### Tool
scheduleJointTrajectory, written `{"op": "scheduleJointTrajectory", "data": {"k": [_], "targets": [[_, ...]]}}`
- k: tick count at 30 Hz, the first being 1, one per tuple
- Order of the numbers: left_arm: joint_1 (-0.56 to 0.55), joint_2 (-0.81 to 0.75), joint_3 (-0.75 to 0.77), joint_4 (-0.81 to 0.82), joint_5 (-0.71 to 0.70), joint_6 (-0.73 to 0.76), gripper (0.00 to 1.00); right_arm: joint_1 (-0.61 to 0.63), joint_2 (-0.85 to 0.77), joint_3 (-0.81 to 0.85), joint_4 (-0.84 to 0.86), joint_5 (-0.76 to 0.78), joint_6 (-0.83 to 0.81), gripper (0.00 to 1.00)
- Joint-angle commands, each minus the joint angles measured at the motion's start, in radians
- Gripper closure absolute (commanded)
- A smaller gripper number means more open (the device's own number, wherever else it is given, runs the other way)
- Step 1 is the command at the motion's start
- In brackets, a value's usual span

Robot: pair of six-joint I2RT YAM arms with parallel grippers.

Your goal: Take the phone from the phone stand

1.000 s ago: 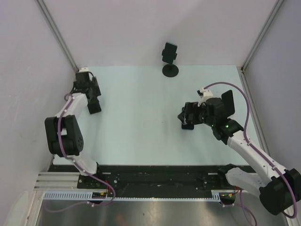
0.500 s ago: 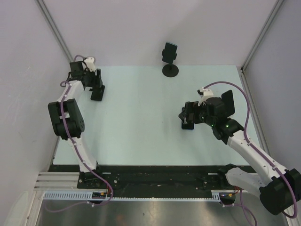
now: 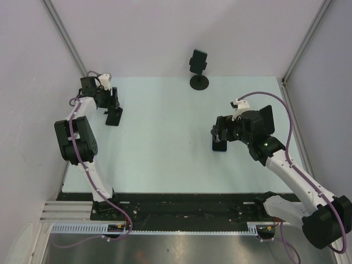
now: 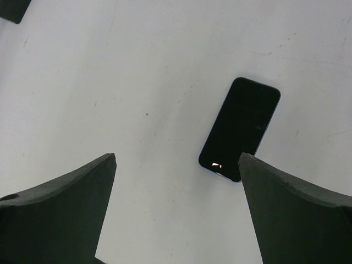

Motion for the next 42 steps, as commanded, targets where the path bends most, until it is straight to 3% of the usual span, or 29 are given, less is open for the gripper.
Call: {"op": "scheduleJointTrajectory", "data": {"k": [1, 16, 20, 29, 37, 42], "targets": [[-0.003, -0.097, -0.014, 0.018, 0.007, 0.041, 0.49, -0.034, 0.027, 0.043, 0.03, -0.045, -0.011, 0.0], [-0.031, -0.107, -0.055, 0.024, -0.104, 0.009, 0.42, -0.071, -0.013, 0.041, 0.078, -0.03, -0.045, 0.0], [-0.031, -0.091, -0.052, 0.029, -0.079, -0.022, 0.39, -0.091, -0.024, 0.041, 0.067, -0.021, -0.045, 0.0], [-0.036, -0.125, -0.065, 0.041, -0.058, -0.054, 0.0, -0.156, -0.102, 0.047, 0.029, 0.021, -0.074, 0.0], [-0.048, -0.24, -0.043, 0.04, -0.168, -0.128, 0.0, -0.293, -0.069, 0.162, -0.05, 0.033, -0.155, 0.0], [-0.081, -0.35, -0.057, 0.036, -0.272, -0.319, 0.0, -0.413, -0.009, 0.268, -0.042, -0.019, -0.177, 0.0]]}}
